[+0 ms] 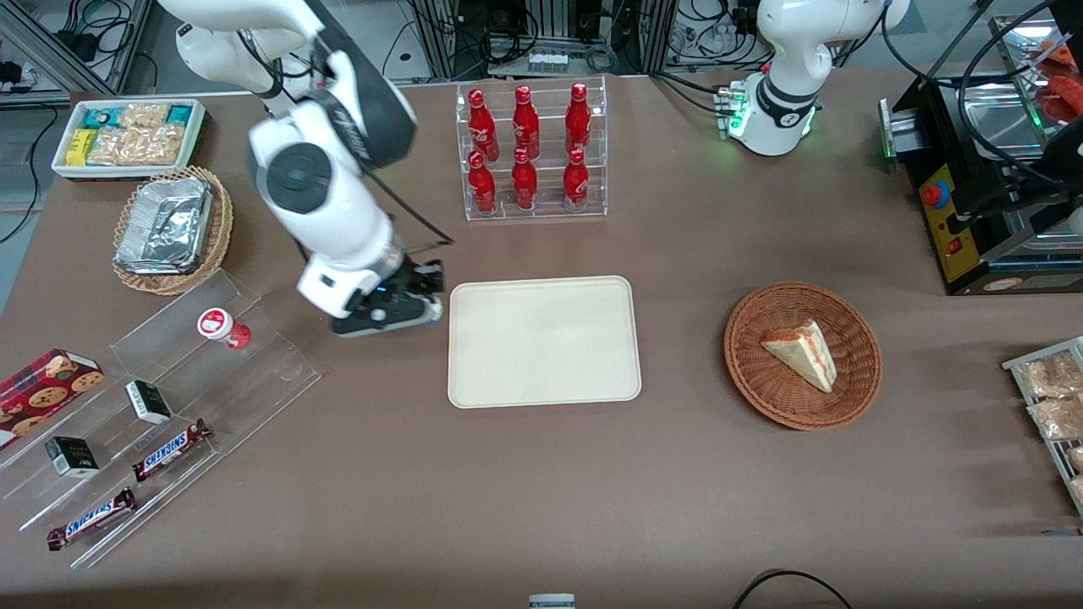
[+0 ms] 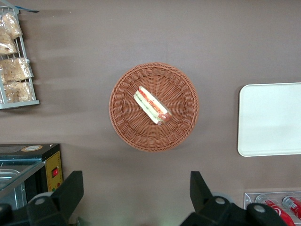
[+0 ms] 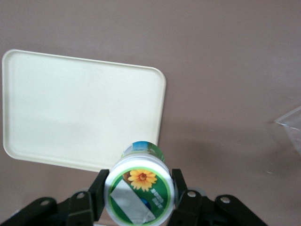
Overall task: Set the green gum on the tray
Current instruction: 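Carry the held gum tub over to the cream tray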
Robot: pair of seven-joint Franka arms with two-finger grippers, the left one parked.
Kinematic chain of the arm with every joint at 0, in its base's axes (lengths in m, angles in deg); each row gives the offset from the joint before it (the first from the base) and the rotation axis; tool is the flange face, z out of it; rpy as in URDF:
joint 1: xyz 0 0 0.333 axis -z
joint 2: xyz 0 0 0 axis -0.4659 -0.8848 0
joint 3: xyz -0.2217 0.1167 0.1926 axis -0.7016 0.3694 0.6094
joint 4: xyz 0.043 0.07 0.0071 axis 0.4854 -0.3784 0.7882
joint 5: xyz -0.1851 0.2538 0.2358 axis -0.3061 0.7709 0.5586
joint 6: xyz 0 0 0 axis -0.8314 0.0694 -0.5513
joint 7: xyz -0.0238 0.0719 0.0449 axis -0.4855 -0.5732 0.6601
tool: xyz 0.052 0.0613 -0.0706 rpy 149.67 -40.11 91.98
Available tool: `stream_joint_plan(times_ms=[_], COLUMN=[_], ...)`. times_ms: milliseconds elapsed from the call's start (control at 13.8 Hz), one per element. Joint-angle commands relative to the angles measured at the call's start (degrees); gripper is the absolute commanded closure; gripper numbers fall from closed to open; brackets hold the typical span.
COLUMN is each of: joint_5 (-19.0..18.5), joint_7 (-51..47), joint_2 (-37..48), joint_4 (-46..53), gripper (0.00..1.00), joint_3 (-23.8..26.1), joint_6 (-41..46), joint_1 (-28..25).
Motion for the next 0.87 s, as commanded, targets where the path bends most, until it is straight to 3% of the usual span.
stream_joint_plan(times_ms=[0,289,507,796], joint_5=[-0.23,-0.14,-0.40,-6.29], joint_7=[-6.77,-8.99,-8.65,-8.91], joint_2=[-3.47,-6.99,-8.75,-12.27], joint_4=[3.59,3.50,3.50,3.50], gripper=[1.00,1.00,1.00,1.00], joint_3=[-0.64,-0.82,-0.82,-0.73], joint_6=[-2.00,-8.68,-10.35,-12.37], joint_1=[-4.58,-9.95,-11.10,-14.88])
